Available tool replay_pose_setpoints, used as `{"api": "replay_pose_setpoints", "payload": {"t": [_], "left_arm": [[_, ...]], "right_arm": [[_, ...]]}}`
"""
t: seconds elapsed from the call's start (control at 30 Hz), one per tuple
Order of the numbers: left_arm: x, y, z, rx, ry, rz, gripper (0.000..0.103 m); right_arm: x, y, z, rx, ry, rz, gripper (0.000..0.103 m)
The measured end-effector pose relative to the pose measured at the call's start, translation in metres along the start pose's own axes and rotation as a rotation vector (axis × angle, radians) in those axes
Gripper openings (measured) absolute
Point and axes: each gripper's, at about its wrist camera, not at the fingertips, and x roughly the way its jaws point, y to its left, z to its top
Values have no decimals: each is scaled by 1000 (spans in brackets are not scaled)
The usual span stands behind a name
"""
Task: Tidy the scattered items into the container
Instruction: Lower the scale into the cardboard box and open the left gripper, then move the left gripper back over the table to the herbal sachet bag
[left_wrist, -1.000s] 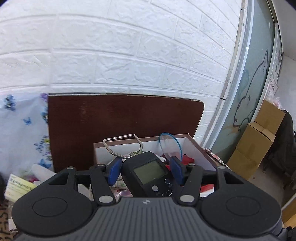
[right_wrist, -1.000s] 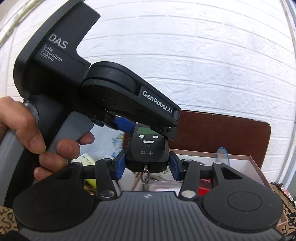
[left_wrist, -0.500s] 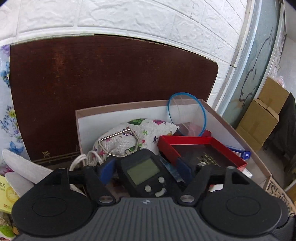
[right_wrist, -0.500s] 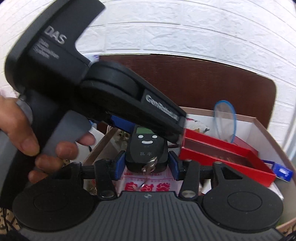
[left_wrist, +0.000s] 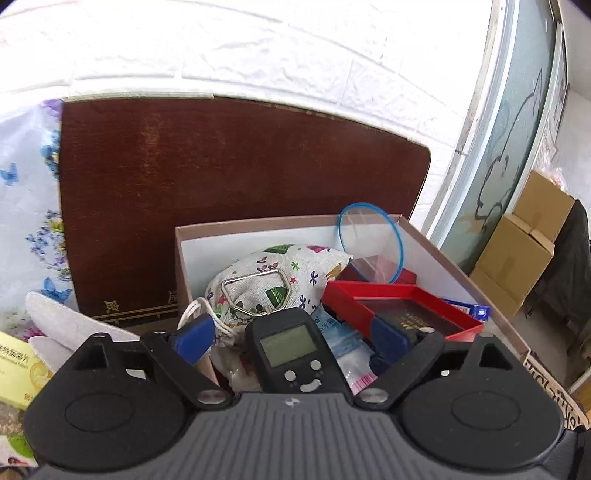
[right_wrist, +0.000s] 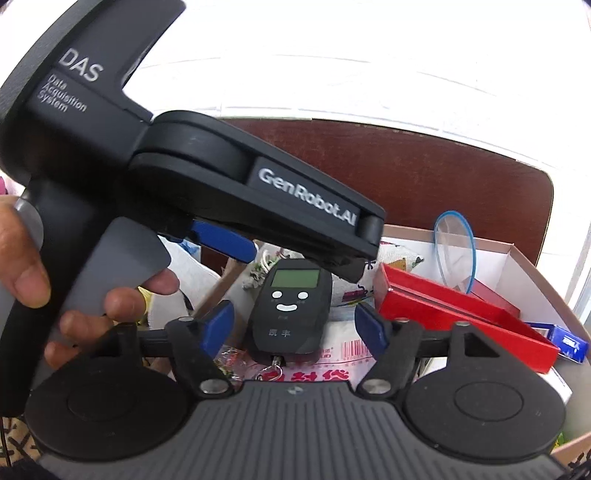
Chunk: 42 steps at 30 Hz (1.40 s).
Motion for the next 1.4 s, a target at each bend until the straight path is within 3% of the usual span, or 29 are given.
{"api": "replay_pose_setpoints", "payload": {"t": [0.27,0.4,0.57,0.73,1.4], "left_arm": [[-60,-2,-19,0,-121,59,96],[-94,-1,-34,-45,-164,86,99],[-132,7,-52,-57,-231,114,100],[-148,16,-62,-119,-232,127,100],[-197,22,-92,-150,-269,184,100]], "right_arm": [[-31,14,-9,26,-65,6,85],[-44,22,-17,60,-104,-32,91],[-20,5,-12,104,-119,-51,92],[-59,17,2,85,-140,-22,92],[-88,75,3,-13,-119,132,93]]}}
